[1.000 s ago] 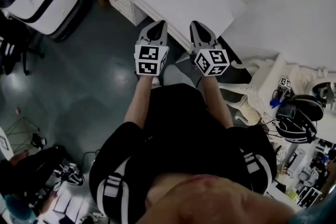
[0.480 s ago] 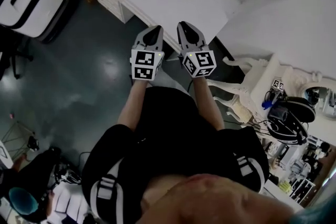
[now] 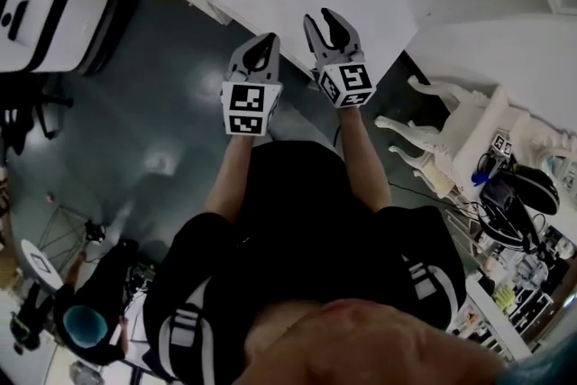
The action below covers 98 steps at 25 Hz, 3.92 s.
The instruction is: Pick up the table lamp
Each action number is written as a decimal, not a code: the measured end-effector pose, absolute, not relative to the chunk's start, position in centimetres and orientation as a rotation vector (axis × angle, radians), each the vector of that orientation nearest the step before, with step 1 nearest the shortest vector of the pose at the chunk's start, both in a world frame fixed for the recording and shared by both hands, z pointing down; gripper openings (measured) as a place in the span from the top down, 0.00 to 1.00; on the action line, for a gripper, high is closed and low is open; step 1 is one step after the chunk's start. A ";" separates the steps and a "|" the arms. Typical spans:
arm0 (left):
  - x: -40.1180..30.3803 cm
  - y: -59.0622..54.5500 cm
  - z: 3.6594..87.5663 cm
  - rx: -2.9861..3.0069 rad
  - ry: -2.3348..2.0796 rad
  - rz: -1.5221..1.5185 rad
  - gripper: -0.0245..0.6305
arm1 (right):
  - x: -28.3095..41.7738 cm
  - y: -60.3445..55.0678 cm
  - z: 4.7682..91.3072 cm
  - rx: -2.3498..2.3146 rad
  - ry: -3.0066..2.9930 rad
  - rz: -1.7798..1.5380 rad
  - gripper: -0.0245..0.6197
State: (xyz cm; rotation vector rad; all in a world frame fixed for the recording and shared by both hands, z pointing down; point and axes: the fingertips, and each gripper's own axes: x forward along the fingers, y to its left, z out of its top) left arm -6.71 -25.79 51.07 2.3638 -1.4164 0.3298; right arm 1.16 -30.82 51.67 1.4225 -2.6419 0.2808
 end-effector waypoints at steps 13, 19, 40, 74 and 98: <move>-10.4 -35.6 53.1 2.415 -1.352 0.513 0.95 | 1.7 -43.0 58.5 1.622 -2.500 0.343 0.73; -10.8 -38.4 53.2 2.418 -1.386 0.478 0.95 | 2.0 -46.4 59.6 1.673 -2.471 0.340 0.73; -11.7 -39.7 53.7 2.438 -1.286 0.544 0.95 | 1.4 -53.1 62.7 1.774 -2.222 0.249 0.67; -9.3 -42.9 48.0 2.594 -1.268 0.418 0.95 | 1.6 -48.9 57.0 1.521 -2.282 0.557 0.78; -6.1 -46.3 41.8 2.683 -1.264 0.245 0.95 | 3.3 -46.4 48.1 1.469 -2.311 0.500 0.78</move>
